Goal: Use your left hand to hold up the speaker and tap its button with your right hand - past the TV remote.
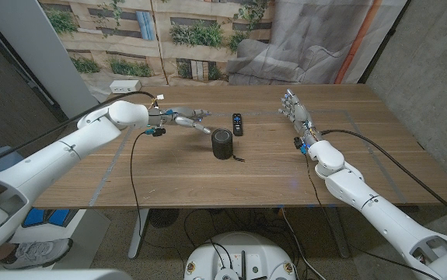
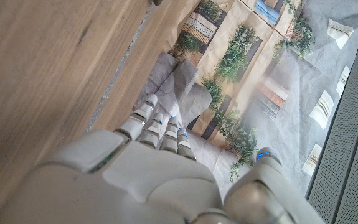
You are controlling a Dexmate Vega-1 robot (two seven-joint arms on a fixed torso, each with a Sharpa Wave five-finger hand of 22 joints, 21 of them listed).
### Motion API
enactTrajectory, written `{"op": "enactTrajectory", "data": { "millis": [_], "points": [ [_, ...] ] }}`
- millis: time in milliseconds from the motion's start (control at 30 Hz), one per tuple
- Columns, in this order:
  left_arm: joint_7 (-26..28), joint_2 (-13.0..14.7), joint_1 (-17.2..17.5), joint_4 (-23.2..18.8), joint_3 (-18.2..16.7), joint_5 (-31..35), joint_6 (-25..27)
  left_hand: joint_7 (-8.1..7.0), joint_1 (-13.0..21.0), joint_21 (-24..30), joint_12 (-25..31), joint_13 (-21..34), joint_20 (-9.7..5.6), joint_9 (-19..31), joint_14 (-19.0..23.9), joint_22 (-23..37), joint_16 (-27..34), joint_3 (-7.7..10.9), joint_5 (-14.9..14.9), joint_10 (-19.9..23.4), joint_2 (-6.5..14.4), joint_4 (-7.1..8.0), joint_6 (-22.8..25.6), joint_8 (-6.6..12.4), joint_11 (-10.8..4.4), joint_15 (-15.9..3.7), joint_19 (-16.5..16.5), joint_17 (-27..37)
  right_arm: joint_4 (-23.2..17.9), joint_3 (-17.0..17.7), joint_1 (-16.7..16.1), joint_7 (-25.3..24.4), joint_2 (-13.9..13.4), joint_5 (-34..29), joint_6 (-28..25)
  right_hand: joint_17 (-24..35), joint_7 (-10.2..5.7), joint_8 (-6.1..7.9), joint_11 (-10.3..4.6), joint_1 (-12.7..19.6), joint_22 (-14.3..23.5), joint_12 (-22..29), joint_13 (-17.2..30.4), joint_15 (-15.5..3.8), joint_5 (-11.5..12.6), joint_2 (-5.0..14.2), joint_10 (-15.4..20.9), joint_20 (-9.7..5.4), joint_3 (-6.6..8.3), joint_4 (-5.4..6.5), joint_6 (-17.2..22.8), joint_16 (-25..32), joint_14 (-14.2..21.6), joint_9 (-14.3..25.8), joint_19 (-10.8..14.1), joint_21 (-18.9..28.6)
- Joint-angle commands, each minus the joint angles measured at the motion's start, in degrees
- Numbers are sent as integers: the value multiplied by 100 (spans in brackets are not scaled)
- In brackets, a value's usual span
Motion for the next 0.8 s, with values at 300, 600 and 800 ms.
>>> {"op": "enactTrajectory", "data": {
  "millis": [300,600,800],
  "points": [
    [817,-325,383,563,-289,-531,-577,-25,-385,75,61,-11,-133,-6,-213,16,38,-4,7,112,220,169,248,46,-125,-136,105,0,160,-14,119,-189,119,-91,-29,20,-14,2,30,-28,11,11,8,18,-4,28,80,-36,-27,28,54,-16,-2,-2,12,3],
    [1557,-845,642,981,-460,-865,-925,-49,-735,128,98,-19,-180,-11,62,15,66,-13,46,371,483,296,431,31,-246,-228,372,-15,357,32,161,-132,165,16,70,24,-18,28,14,-56,10,46,8,-8,-7,30,191,-68,-45,41,141,22,97,-2,65,19],
    [2024,-960,813,941,-548,-924,-873,3,-784,130,98,-23,-200,-13,166,12,63,2,56,452,534,277,595,57,-281,-269,453,-22,380,23,208,-99,174,67,-11,27,-29,39,33,-68,10,61,7,-34,-6,42,245,-77,-49,51,188,28,118,-3,90,25]
  ]
}}
